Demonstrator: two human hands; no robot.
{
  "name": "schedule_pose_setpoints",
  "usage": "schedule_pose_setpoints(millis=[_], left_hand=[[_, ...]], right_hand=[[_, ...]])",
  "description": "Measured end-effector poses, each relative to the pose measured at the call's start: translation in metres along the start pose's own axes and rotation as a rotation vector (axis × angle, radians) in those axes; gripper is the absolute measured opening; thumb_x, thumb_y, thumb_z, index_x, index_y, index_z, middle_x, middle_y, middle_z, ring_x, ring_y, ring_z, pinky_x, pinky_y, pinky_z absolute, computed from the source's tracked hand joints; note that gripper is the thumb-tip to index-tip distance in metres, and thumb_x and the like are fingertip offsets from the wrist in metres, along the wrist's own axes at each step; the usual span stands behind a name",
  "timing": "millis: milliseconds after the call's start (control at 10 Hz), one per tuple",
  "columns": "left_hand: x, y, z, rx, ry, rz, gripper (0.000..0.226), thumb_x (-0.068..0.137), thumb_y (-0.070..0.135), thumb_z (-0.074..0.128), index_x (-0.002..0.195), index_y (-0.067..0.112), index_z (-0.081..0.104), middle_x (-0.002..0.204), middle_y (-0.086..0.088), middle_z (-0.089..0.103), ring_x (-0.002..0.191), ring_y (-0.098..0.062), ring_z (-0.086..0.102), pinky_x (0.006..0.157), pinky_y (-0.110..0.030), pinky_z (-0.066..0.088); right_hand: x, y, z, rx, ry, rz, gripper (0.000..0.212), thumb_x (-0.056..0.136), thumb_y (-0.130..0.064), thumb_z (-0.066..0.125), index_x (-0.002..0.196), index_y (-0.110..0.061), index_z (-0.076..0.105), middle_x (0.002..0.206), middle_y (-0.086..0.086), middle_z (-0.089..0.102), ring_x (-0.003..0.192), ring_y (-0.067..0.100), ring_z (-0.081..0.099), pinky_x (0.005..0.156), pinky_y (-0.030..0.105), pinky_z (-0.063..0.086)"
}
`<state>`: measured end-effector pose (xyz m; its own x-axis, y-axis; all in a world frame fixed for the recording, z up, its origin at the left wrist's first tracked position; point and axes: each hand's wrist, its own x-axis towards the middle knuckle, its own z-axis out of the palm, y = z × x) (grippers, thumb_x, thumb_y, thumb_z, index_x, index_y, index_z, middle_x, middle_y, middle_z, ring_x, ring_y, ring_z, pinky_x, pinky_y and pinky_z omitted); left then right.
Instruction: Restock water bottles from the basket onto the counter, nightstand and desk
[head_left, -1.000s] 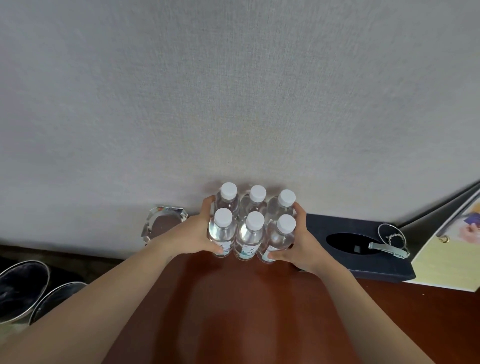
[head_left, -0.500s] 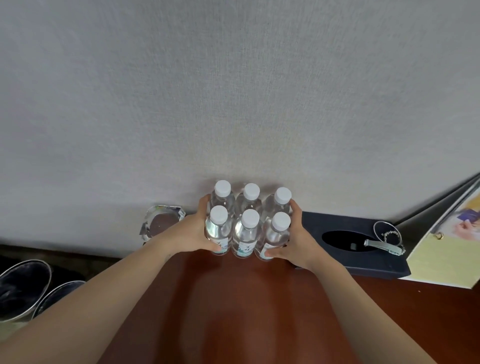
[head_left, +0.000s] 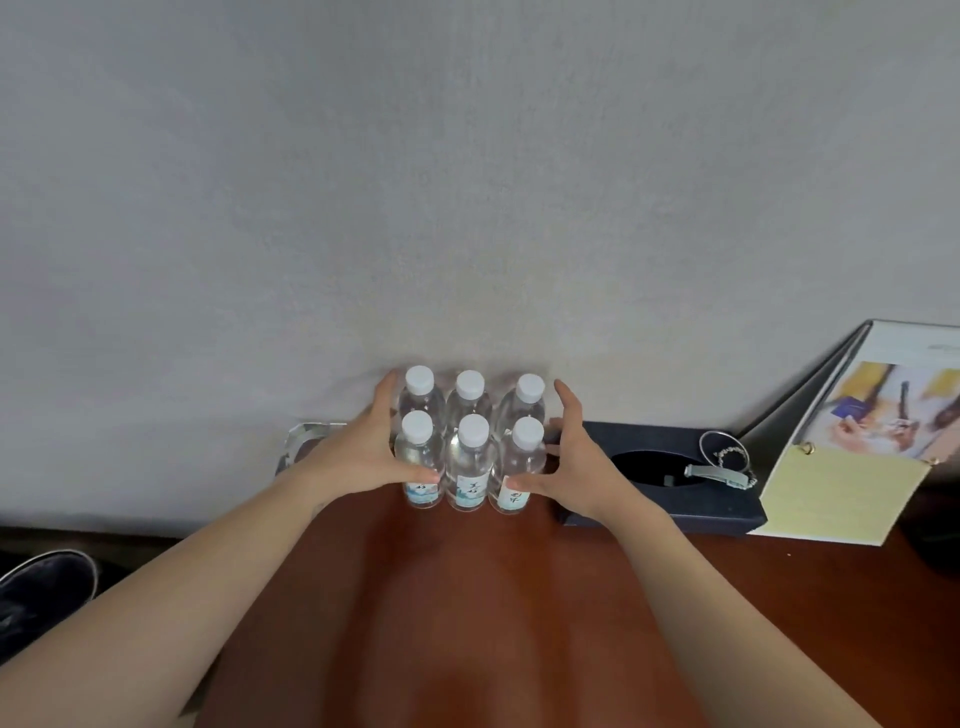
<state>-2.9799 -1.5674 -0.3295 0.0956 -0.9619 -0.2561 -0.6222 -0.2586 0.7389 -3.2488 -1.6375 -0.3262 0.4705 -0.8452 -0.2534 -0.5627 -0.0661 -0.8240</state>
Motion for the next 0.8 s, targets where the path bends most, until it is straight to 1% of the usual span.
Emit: schedule_pose_setpoints(millis=[100,200,300,400,500,600,700,800], left_hand=[[-0.013,0.007,-0.007,0.039,0.033,0.019,0.135,0.054,0.057,0.087,0.145,0.051,-0.013,0.153,0.000,0.033,0.136,-0.016,0.041,0.101,-0.031,0.041],[-0.027,0.015,-0.016,0.094,0.046,0.026,0.134,0.057,0.058,0.085,0.146,0.048,-0.015,0.157,-0.003,0.026,0.140,-0.018,0.035,0.102,-0.037,0.043],[-0.043,0.023,-0.025,0.149,0.027,0.030,0.133,0.060,0.060,0.083,0.147,0.044,-0.016,0.158,-0.005,0.022,0.143,-0.019,0.030,0.111,-0.042,0.036],[-0.060,0.031,-0.035,0.182,-0.012,0.030,0.130,0.064,0.062,0.080,0.149,0.041,-0.016,0.162,-0.002,0.013,0.144,-0.019,0.028,0.112,-0.039,0.033],[-0.077,0.038,-0.047,0.199,-0.047,0.029,0.127,0.071,0.055,0.079,0.151,0.034,-0.017,0.163,-0.003,0.007,0.141,-0.021,0.034,0.113,-0.034,0.031],[-0.093,0.043,-0.060,0.258,-0.076,0.034,0.120,0.078,0.051,0.075,0.153,0.027,-0.016,0.163,-0.004,0.004,0.143,-0.020,0.030,0.115,-0.030,0.026],[-0.107,0.039,-0.072,0.358,-0.108,0.031,0.111,0.082,0.054,0.069,0.155,0.020,-0.008,0.163,-0.003,0.005,0.147,-0.019,0.019,0.118,-0.032,0.021],[-0.122,0.038,-0.080,0.402,-0.131,0.034,0.103,0.084,0.055,0.066,0.156,0.016,0.002,0.162,-0.003,0.011,0.145,-0.018,0.023,0.118,-0.035,0.024]], right_hand=[[-0.010,-0.011,-0.004,-0.028,0.030,-0.016,0.128,0.066,-0.038,0.087,0.146,-0.049,-0.013,0.154,-0.001,0.027,0.136,0.017,0.038,0.094,0.022,0.036],[-0.022,-0.024,-0.006,-0.098,0.090,-0.060,0.126,0.068,-0.037,0.086,0.148,-0.045,-0.011,0.158,0.003,0.021,0.142,0.017,0.028,0.100,0.025,0.031],[-0.037,-0.038,-0.007,-0.164,0.126,-0.095,0.123,0.070,-0.037,0.084,0.152,-0.035,-0.008,0.157,0.004,0.020,0.144,0.020,0.023,0.106,0.029,0.029],[-0.052,-0.055,-0.008,-0.221,0.135,-0.083,0.118,0.075,-0.036,0.081,0.154,-0.026,-0.005,0.159,0.005,0.018,0.144,0.022,0.024,0.112,0.034,0.028],[-0.070,-0.073,-0.006,-0.403,0.123,-0.106,0.104,0.083,-0.037,0.074,0.155,-0.018,0.001,0.159,0.007,0.019,0.143,0.024,0.026,0.113,0.035,0.029],[-0.086,-0.089,-0.005,-0.673,0.074,-0.144,0.091,0.089,-0.038,0.066,0.154,-0.012,0.008,0.157,0.009,0.022,0.142,0.027,0.027,0.113,0.035,0.029],[-0.100,-0.102,-0.003,-0.785,0.058,-0.147,0.081,0.090,-0.036,0.063,0.152,-0.012,0.017,0.153,0.008,0.031,0.139,0.027,0.030,0.111,0.035,0.032],[-0.113,-0.109,0.001,-0.880,0.036,-0.148,0.079,0.090,-0.035,0.062,0.152,-0.012,0.018,0.148,0.009,0.038,0.138,0.027,0.031,0.109,0.037,0.034]])
